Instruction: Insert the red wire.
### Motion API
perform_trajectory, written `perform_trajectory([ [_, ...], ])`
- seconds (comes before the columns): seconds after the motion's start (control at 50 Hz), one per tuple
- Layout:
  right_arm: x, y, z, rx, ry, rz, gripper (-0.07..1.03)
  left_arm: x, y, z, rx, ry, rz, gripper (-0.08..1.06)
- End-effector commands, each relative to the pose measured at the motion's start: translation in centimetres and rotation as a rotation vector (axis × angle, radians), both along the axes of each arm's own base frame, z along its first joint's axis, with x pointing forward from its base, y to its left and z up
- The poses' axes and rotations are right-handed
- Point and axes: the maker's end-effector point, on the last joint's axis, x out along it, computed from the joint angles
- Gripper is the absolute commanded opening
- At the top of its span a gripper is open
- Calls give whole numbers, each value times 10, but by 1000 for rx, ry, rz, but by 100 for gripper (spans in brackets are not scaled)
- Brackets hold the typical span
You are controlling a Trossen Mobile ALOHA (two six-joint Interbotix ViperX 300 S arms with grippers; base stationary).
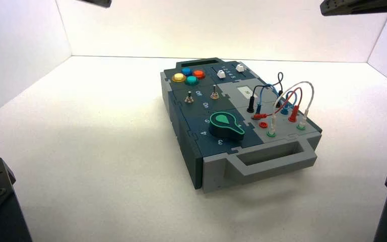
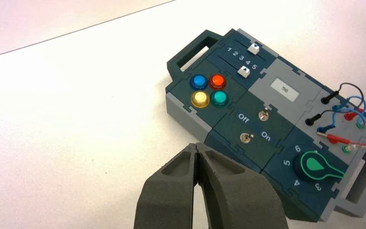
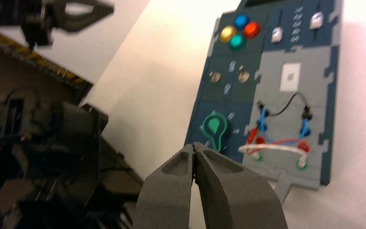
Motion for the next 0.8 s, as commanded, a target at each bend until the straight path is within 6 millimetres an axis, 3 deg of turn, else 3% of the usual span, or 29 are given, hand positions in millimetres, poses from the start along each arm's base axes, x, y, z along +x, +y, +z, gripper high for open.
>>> perform_trajectory([
  [0.02,-8,3,2,-3,43,37,-2,21,-18,22,5,-9,-19,-3],
  [0.22,-24,11,3,54,125,80,-2,53,-46,21,84,4,-93,-3],
  [0.42,-33,19,5,137,187,98,-2,92,-76,3,169,28,-162,-3],
  [0.8,-48,18,-30,134,298,104,-2,163,-130,-30,247,44,-235,-3],
])
